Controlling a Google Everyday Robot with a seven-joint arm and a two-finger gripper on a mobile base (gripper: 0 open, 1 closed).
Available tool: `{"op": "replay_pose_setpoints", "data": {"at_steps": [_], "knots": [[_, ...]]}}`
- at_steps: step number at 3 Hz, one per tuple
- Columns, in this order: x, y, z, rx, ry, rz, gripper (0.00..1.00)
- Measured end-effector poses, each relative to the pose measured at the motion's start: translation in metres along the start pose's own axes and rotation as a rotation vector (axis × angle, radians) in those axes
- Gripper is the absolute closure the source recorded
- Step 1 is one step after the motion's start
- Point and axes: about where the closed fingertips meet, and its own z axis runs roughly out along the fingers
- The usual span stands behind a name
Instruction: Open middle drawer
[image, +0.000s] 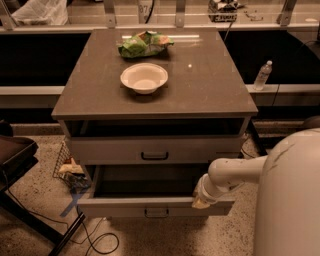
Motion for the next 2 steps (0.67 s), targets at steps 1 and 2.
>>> {"op": "replay_pose_setpoints", "data": {"at_steps": [1,2], "knots": [[0.006,0.02,-0.004,-0.022,0.019,0.022,1.0],[0.009,0.043,-0.016,-0.038,0.054,0.05,1.0]]}}
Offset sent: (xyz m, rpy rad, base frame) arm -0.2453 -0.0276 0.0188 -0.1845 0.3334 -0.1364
